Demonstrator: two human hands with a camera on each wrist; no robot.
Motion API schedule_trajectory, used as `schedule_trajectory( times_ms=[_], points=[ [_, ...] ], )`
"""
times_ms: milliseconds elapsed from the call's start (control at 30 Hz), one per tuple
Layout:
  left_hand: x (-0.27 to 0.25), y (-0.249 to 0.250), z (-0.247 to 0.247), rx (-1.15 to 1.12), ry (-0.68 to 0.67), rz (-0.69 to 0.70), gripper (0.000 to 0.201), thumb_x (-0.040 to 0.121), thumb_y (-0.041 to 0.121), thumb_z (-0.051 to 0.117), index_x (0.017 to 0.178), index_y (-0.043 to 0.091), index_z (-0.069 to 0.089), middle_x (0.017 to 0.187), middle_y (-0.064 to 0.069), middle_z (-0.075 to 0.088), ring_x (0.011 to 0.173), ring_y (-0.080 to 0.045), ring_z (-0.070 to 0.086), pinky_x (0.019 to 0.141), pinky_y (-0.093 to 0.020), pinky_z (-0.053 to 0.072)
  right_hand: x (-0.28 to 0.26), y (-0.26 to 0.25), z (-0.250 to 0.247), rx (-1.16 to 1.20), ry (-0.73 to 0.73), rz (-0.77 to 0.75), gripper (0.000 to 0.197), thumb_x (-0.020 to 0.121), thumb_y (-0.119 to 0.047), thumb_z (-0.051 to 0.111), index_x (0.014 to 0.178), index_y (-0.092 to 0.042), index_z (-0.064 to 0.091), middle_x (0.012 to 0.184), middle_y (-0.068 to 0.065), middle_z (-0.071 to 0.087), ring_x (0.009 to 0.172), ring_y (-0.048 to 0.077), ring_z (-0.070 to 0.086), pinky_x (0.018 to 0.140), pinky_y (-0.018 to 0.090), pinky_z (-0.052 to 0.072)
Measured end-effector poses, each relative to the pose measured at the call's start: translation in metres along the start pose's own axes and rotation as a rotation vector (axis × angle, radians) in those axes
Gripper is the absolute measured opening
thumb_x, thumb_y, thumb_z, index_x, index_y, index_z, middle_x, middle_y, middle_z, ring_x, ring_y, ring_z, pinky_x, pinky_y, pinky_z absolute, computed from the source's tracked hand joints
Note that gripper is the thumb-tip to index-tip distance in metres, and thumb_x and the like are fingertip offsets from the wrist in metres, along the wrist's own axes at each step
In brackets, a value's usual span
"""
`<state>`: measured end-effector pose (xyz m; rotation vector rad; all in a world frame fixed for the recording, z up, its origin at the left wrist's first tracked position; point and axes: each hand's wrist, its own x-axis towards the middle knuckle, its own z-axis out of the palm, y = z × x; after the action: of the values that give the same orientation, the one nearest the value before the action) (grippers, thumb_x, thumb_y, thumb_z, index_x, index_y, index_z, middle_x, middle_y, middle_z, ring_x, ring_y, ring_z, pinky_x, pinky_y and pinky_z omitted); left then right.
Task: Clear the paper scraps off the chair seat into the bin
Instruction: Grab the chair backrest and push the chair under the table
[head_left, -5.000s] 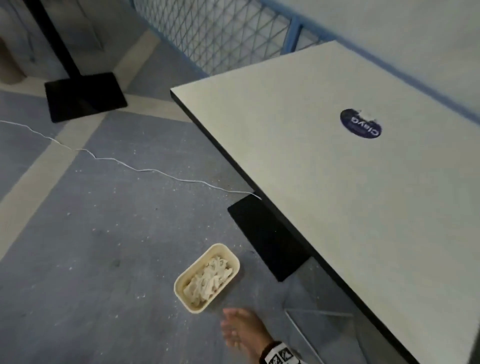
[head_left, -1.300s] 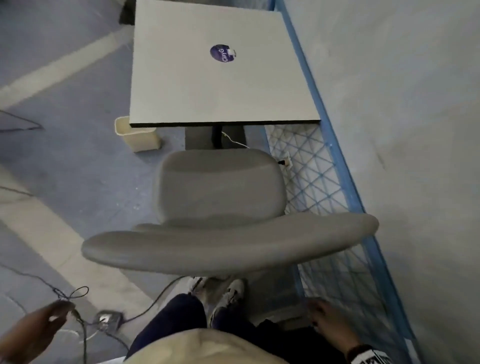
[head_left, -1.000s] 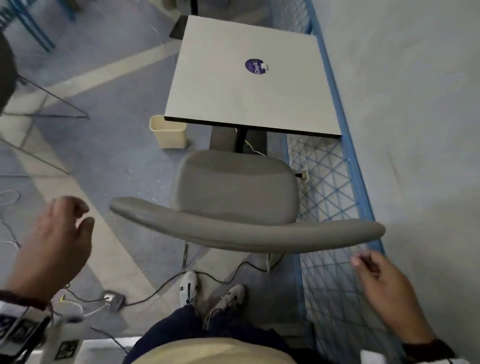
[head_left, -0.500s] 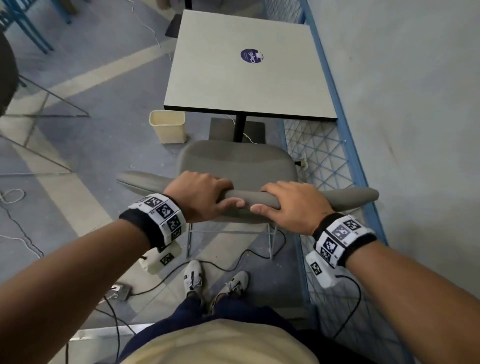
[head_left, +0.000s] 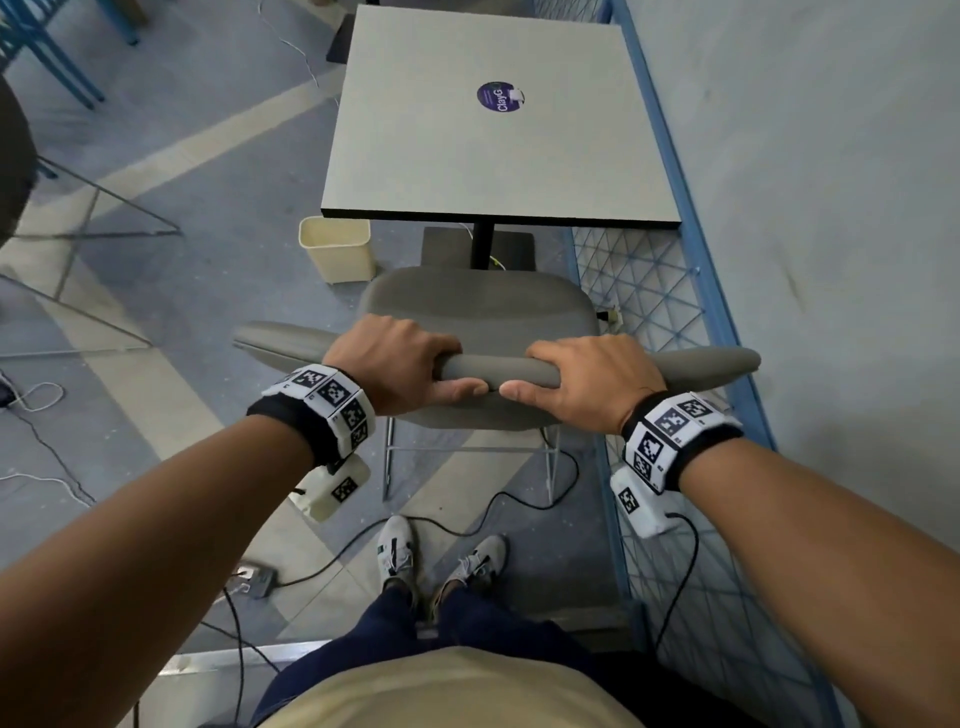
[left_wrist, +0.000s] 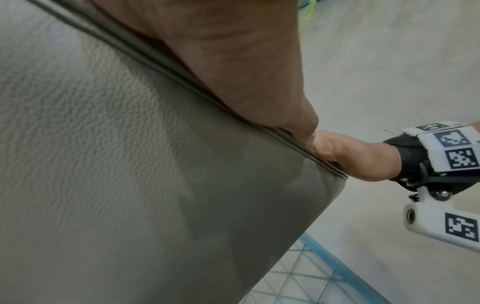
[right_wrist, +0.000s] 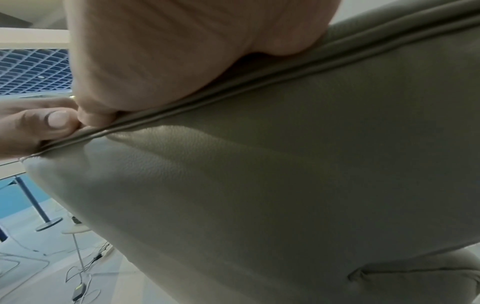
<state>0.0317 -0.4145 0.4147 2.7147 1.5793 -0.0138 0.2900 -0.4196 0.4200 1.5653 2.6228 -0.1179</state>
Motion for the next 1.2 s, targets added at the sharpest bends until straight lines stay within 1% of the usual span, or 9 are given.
schedule_trajectory(
  times_ms=[133,233,500,633,800,900,967,1067,1200],
  points=[
    [0.023,-0.012,0.000,-0.007,0.023,0.000,0.087,0.075,0.094,0.015,0.104,0.034,0.069,0.071,-0.002,0.071,0.056,-0.023,0.051,0.056,-0.029,0.040,0.023,0.010,-0.004,0.005,0.010,0.015,0.077,0.078,-0.094,0.011,0.097,-0.036,0.059,0.086,-0.006,0.073,0.080,0.024,0.068,0.073,0.039,0.052],
    [0.043,-0.021,0.001,-0.012,0.041,-0.006,0.090,0.073,0.096,0.010,0.102,0.034,0.069,0.073,-0.003,0.072,0.060,-0.026,0.058,0.059,-0.032,0.048,0.041,0.022,-0.006,0.007,0.005,0.019,0.077,0.078,-0.094,0.010,0.095,-0.036,0.058,0.079,-0.007,0.069,0.074,0.022,0.066,0.073,0.041,0.053],
    [0.100,-0.035,-0.003,0.005,-0.005,-0.029,0.090,0.072,0.095,0.008,0.095,0.031,0.067,0.060,0.003,0.052,0.058,-0.025,0.051,0.060,-0.033,0.050,0.089,0.065,-0.008,-0.016,0.011,0.027,0.078,0.077,-0.095,0.010,0.100,-0.040,0.060,0.079,-0.005,0.069,0.076,0.023,0.065,0.072,0.039,0.051],
    [0.129,-0.047,-0.005,0.034,-0.027,-0.033,0.084,0.075,0.094,0.014,0.093,0.030,0.066,0.055,0.006,0.042,0.057,-0.025,0.049,0.053,-0.031,0.037,0.116,0.085,-0.007,-0.020,0.033,0.017,0.077,0.079,-0.094,0.010,0.102,-0.040,0.061,0.080,-0.008,0.070,0.075,0.021,0.065,0.071,0.039,0.051],
    [0.157,-0.065,-0.002,0.002,-0.029,-0.021,0.081,0.075,0.094,0.017,0.088,0.029,0.064,0.059,0.004,0.049,0.061,-0.025,0.052,0.055,-0.032,0.036,0.144,0.100,-0.008,-0.030,0.042,0.004,0.076,0.079,-0.093,0.012,0.104,-0.040,0.061,0.085,-0.008,0.072,0.076,0.020,0.066,0.067,0.035,0.047],
    [0.171,-0.071,-0.004,-0.021,-0.035,-0.018,0.081,0.075,0.094,0.016,0.086,0.029,0.064,0.055,0.006,0.044,0.059,-0.024,0.051,0.058,-0.034,0.043,0.157,0.111,-0.012,-0.031,0.027,-0.005,0.074,0.081,-0.092,0.015,0.105,-0.040,0.061,0.085,-0.008,0.073,0.076,0.019,0.066,0.067,0.035,0.045],
    [0.182,-0.073,-0.004,-0.028,-0.039,-0.025,0.080,0.075,0.094,0.017,0.087,0.029,0.064,0.054,0.008,0.043,0.058,-0.022,0.050,0.057,-0.032,0.041,0.164,0.119,-0.015,-0.037,0.017,-0.010,0.073,0.081,-0.091,0.015,0.105,-0.039,0.062,0.085,-0.008,0.073,0.076,0.019,0.066,0.067,0.035,0.043],
    [0.197,-0.078,-0.004,-0.048,-0.047,-0.034,0.078,0.076,0.093,0.020,0.089,0.029,0.065,0.056,0.007,0.047,0.059,-0.021,0.052,0.057,-0.032,0.038,0.179,0.128,-0.016,-0.044,0.020,-0.015,0.074,0.081,-0.090,0.016,0.106,-0.039,0.062,0.085,-0.008,0.073,0.077,0.020,0.066,0.068,0.034,0.037],
    [0.216,-0.091,-0.003,-0.040,-0.046,-0.042,0.080,0.075,0.094,0.020,0.096,0.032,0.066,0.065,0.002,0.058,0.064,-0.024,0.053,0.063,-0.034,0.043,0.200,0.140,-0.016,-0.043,0.033,-0.012,0.077,0.081,-0.092,0.012,0.104,-0.038,0.063,0.081,-0.008,0.071,0.075,0.019,0.064,0.066,0.034,0.041]
  ],
)
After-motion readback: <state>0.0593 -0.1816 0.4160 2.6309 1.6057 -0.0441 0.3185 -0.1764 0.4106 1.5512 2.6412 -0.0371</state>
